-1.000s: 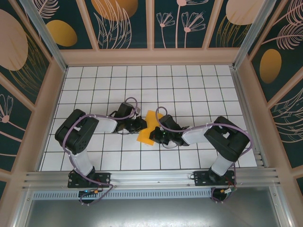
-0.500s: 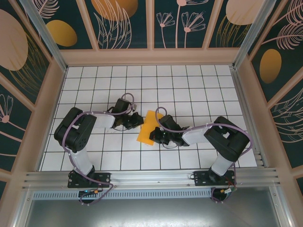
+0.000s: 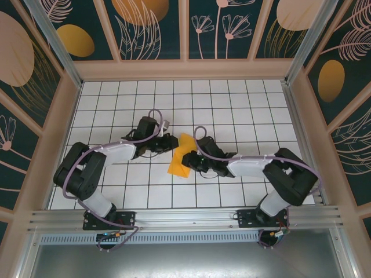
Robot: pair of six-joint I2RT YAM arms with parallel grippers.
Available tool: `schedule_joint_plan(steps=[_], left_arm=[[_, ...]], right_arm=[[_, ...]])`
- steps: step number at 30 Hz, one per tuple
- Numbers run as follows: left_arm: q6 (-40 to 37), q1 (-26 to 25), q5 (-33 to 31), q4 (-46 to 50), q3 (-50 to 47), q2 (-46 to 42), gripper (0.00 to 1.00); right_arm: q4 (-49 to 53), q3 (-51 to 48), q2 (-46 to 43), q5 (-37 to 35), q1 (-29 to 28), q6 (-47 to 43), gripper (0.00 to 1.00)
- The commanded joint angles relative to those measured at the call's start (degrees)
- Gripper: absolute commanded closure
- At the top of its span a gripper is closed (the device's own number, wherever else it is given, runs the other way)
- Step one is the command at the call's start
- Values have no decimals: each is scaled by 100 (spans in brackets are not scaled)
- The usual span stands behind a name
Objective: Fold a paper plane with a square sheet of paper (pick it up from the middle)
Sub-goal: Fold the triangle a second time at the center of the table.
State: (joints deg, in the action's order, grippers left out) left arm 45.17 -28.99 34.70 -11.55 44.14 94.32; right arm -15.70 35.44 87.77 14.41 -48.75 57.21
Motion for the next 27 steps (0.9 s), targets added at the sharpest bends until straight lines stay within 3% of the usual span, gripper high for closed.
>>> schedule_joint_plan(steps=[1, 7, 27], left_arm=[[-104, -69, 99, 16, -30, 252, 84], [-191, -85, 66, 142, 104, 556, 85], [-276, -75, -91, 346, 207, 969, 86]], right_arm=[[270, -324, -428, -488, 138, 463, 62], [-125, -925, -783, -591, 204, 1101, 50], [-1059, -643, 110, -6, 199, 1108, 57]])
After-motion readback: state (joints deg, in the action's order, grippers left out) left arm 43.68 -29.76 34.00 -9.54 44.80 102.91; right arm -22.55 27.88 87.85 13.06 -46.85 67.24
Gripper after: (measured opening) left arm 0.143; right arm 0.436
